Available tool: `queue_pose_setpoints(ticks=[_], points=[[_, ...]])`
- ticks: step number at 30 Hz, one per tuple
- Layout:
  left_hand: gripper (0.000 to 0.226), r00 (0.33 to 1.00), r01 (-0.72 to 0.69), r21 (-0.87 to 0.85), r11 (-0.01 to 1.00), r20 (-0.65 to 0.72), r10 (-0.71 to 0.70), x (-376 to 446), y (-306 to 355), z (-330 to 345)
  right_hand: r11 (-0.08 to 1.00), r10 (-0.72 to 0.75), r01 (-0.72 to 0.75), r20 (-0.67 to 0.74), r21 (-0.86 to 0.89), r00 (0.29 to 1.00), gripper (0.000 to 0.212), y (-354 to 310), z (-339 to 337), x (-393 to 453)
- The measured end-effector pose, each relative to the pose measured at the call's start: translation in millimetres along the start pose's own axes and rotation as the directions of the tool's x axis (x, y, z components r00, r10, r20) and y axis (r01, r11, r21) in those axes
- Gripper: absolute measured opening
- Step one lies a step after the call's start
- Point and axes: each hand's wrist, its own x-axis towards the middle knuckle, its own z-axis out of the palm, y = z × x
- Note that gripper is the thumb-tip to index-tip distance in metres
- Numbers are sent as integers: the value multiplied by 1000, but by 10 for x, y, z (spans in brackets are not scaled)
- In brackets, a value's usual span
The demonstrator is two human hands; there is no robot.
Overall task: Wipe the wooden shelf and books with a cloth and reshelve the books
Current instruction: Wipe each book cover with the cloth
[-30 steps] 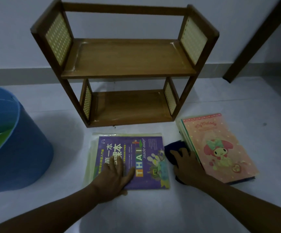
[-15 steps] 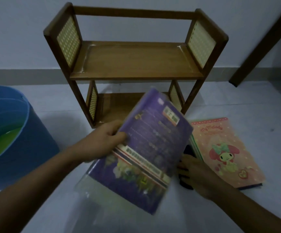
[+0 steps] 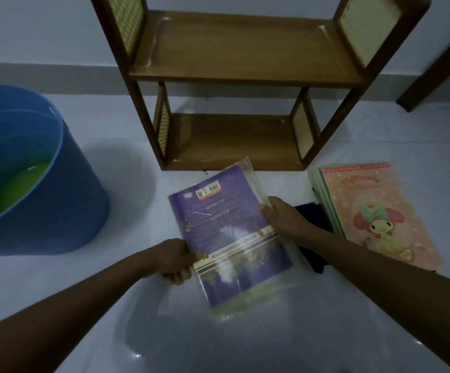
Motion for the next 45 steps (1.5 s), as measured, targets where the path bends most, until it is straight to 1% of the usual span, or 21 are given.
queue_pose_setpoints(ticks=[2,4,6,8,10,15,19,22,24,25,28,30,31,33,35,37,39,40,42,44,45], points=[[72,971,-104,347,932,-169,171,31,-54,-65,970,-93,54,-157,-237,983,48,154,-72,-78],[90,847,-165,525,835,-359,393,20,-97,-142,869,-205,29,-307,-494,929,57,418,-180,-206],[110,721,-208,673,710,-385,576,71,-176,-197,787,-176,-48,-298,-615,938,68,705,-198,-356],[129,777,-219,726,652,-275,567,139,-256,-240,760,-123,-60,-234,-647,964,75,997,-73,-415],[130,859,-194,748,634,-183,479,222,-317,-208,780,-109,-24,-174,-625,979,72,1104,-26,-390],[129,858,-163,761,628,-205,471,249,-332,-208,920,-300,163,-373,-356,878,54,497,-292,-254],[136,830,-202,705,679,-245,501,231,-330,-221,799,-438,320,-129,-509,890,58,71,621,-535],[137,853,-179,723,667,-223,471,231,-305,-222,400,-657,657,299,-638,691,49,74,1164,-834],[134,859,-157,741,653,-223,460,229,-305,-238,283,-678,786,465,-550,570,48,11,989,-589],[133,862,-158,737,657,-221,455,221,-306,-241,307,-669,766,445,-565,596,49,-46,849,-395],[135,864,-177,709,683,-220,452,206,-316,-247,678,-481,379,9,-630,877,54,-236,484,297],[136,866,-187,692,698,-219,449,201,-323,-239,822,-283,144,-175,-550,943,54,-384,443,461],[136,865,-194,685,703,-218,452,200,-328,-234,811,-260,115,-177,-574,949,55,-474,524,410],[138,862,-195,693,694,-216,458,213,-332,-240,701,-372,253,-40,-667,927,54,-574,844,187],[139,860,-175,721,670,-220,461,236,-321,-248,561,-571,552,194,-616,797,48,-604,1122,-94],[142,857,-170,722,671,-228,462,247,-294,-243,493,-630,668,301,-557,716,47,-580,1037,-17],[144,865,-186,696,694,-220,452,232,-270,-244,577,-566,549,189,-605,803,55,-533,764,270],[144,868,-193,682,705,-216,447,225,-272,-230,675,-470,423,89,-604,878,57,-469,592,408],[140,862,-194,677,710,-228,453,206,-287,-218,794,-312,211,-84,-571,946,55,-304,325,517],[139,859,-189,694,695,-226,459,196,-295,-234,733,-367,227,-91,-642,926,52,-196,366,277],[139,859,-196,689,698,-222,461,211,-295,-241,642,-492,344,-25,-685,870,50,-121,510,54]])
